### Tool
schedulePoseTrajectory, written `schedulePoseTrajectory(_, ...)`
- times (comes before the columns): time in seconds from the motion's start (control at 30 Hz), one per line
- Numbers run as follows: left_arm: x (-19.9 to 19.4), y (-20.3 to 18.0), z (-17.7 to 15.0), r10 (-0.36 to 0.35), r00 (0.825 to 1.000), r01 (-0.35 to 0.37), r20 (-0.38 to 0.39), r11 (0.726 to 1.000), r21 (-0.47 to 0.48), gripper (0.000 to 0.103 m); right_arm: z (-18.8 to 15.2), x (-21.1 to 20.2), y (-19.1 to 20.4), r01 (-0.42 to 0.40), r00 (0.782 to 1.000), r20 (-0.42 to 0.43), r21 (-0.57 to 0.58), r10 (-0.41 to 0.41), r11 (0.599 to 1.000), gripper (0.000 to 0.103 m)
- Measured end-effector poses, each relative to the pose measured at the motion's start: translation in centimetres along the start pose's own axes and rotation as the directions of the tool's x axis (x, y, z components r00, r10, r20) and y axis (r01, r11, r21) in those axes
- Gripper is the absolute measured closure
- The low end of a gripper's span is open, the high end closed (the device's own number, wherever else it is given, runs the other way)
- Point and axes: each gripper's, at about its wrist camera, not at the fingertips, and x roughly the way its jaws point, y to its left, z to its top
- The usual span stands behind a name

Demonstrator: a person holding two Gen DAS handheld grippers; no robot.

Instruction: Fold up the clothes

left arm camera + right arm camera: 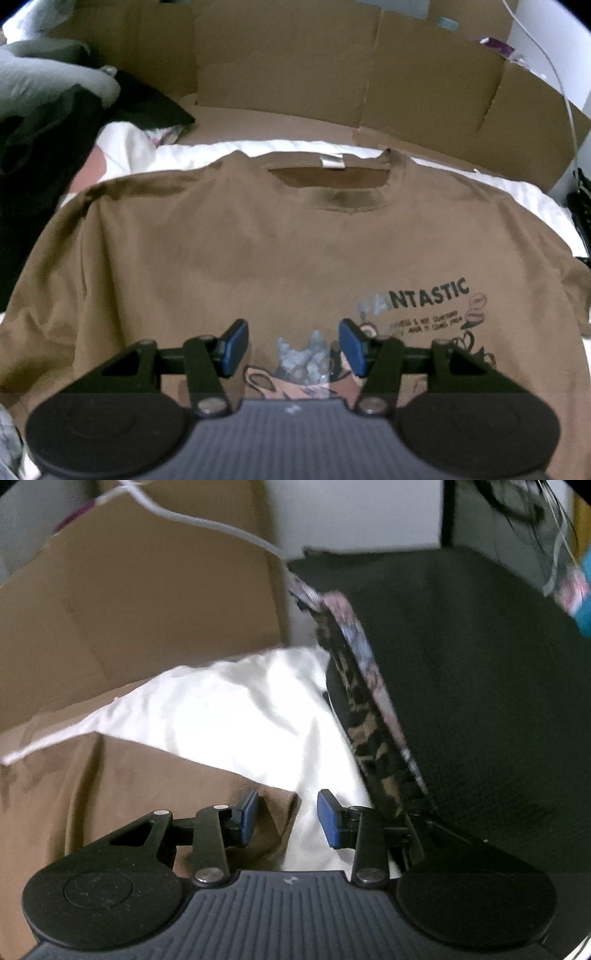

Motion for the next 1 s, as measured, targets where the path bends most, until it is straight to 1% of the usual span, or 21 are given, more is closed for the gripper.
schedulePoseTrajectory(0.13,0.2,0.0,-0.3,-0.004,1.0,0.004,-0.007,1.0,0.003,0.045,0.3,0.6,-0.1,-0.012,0.999,-0.031,0.023,0.013,1.0,0.06)
schedulePoseTrajectory(0.23,0.2,-0.1,-0.5,-0.01,1.0,0.01,-0.012,1.0,0.004,0.045,0.6,1.0,-0.1,-0.021,0.998,-0.054,0.041,0.023,0.999,0.063)
schedulePoseTrajectory(0.27,0.2,-0.1,-0.5,-0.011,1.0,0.011,-0.013,1.0,0.006,0.045,0.6,1.2,-0.2,-0.023,0.998,-0.061,0.047,0.026,0.999,0.068)
schedulePoseTrajectory(0.3,0.3,-0.1,-0.6,-0.011,1.0,0.011,-0.015,1.0,0.007,0.045,0.7,1.3,-0.2,-0.026,0.997,-0.069,0.053,0.03,0.998,0.071)
schedulePoseTrajectory(0.33,0.2,-0.1,-0.7,-0.012,1.0,0.013,-0.015,1.0,0.007,0.045,0.8,1.5,-0.2,-0.029,0.997,-0.077,0.059,0.033,0.998,0.083)
schedulePoseTrajectory(0.37,0.2,-0.1,-0.7,-0.014,1.0,0.014,-0.016,1.0,0.007,0.045,0.9,1.6,-0.2,-0.031,0.996,-0.084,0.065,0.037,0.997,0.099)
schedulePoseTrajectory(0.4,0.2,-0.1,-0.8,-0.015,1.0,0.015,-0.017,1.0,0.007,0.045,1.0,1.6,-0.2,-0.036,0.995,-0.089,0.062,0.042,0.997,0.1)
schedulePoseTrajectory(0.47,0.0,-0.1,-0.8,-0.014,1.0,0.014,-0.016,1.0,0.01,0.045,1.3,1.2,-0.1,-0.044,0.995,-0.088,0.042,0.048,0.998,0.101)
schedulePoseTrajectory(0.53,-0.1,-0.1,-0.8,-0.012,1.0,0.012,-0.014,1.0,0.009,0.045,1.5,0.6,0.3,-0.038,0.997,-0.069,0.007,0.038,0.999,0.102)
schedulePoseTrajectory(0.73,-0.4,0.0,-0.8,-0.009,1.0,0.009,-0.01,1.0,0.003,0.045,2.4,-1.1,2.2,0.008,1.0,0.006,-0.144,-0.007,0.99,0.102)
schedulePoseTrajectory(1.0,-0.2,0.1,-0.9,-0.008,1.0,0.008,-0.018,1.0,0.0,0.045,4.9,-1.1,3.0,0.08,0.996,0.061,-0.248,-0.067,0.966,0.102)
